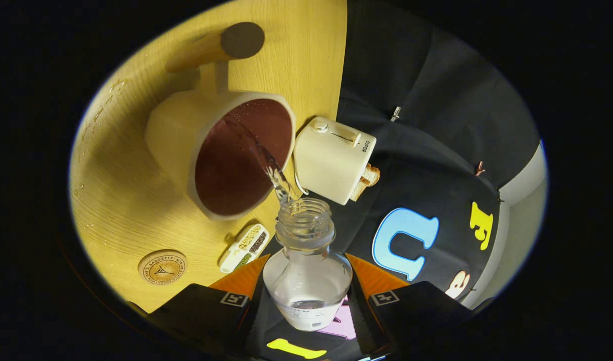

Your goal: Take the bottle from table, then pour the juice into the cup, finally place the bottle on the coaster

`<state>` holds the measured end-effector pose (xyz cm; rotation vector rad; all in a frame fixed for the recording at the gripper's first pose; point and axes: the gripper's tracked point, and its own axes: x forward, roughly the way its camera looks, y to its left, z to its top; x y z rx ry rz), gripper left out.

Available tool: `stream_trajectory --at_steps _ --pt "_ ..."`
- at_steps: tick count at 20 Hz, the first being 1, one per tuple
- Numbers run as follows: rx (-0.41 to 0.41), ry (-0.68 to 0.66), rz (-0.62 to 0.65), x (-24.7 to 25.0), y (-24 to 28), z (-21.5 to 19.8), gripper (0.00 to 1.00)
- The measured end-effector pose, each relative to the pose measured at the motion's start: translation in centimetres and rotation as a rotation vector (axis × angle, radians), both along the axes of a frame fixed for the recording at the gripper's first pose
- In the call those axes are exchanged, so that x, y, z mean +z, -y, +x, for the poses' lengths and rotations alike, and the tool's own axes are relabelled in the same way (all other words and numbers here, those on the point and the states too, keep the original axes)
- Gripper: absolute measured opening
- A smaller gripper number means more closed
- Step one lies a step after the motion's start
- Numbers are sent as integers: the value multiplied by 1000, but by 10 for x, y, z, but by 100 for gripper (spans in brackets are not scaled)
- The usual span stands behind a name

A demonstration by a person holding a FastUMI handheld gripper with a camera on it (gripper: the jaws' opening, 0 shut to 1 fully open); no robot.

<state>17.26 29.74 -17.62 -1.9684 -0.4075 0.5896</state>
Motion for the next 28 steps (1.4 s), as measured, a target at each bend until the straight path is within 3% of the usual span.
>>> stream_trajectory --at_steps 28 --pt "120 113 -102 29 -14 -9 73"
